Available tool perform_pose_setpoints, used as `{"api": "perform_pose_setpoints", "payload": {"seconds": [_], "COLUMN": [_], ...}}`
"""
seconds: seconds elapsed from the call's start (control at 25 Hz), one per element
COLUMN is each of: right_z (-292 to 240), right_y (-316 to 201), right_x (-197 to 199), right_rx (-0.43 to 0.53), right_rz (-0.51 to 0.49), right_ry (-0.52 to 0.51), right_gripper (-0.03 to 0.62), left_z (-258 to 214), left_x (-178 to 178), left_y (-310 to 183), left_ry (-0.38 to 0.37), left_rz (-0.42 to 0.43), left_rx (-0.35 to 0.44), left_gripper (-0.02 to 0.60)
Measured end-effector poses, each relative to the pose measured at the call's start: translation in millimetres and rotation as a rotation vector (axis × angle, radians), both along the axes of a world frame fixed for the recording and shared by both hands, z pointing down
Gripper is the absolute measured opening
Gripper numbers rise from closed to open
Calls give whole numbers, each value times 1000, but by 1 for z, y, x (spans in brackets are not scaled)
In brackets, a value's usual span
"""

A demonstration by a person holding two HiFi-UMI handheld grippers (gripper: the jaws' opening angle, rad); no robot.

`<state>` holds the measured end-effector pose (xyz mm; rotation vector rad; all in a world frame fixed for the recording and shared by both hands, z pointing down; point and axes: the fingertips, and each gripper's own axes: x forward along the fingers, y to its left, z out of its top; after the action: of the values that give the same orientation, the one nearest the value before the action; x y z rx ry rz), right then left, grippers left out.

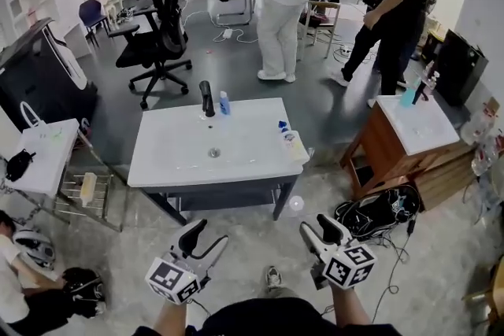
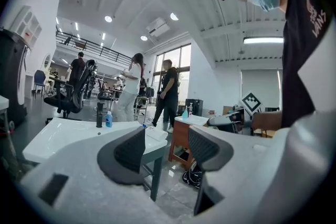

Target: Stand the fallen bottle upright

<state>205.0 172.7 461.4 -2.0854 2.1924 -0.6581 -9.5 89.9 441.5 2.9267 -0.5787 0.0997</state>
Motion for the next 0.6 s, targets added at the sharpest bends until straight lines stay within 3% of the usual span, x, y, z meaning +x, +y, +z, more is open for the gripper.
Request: {"api": "perform_pose_setpoints", "payload": {"seconds": [0.6], "right_z": [16], "right_y": [-68], "right_x": [110], "right_rx": [-35], "right_rz": [-104], "right_ry": [1], "right_gripper": [218], "left_z": [5], "left_x": [103], "left_y": [-47], "left_ry": [-19], "left_rz": [-80], "left_rx": [12], "left_gripper": [250]}}
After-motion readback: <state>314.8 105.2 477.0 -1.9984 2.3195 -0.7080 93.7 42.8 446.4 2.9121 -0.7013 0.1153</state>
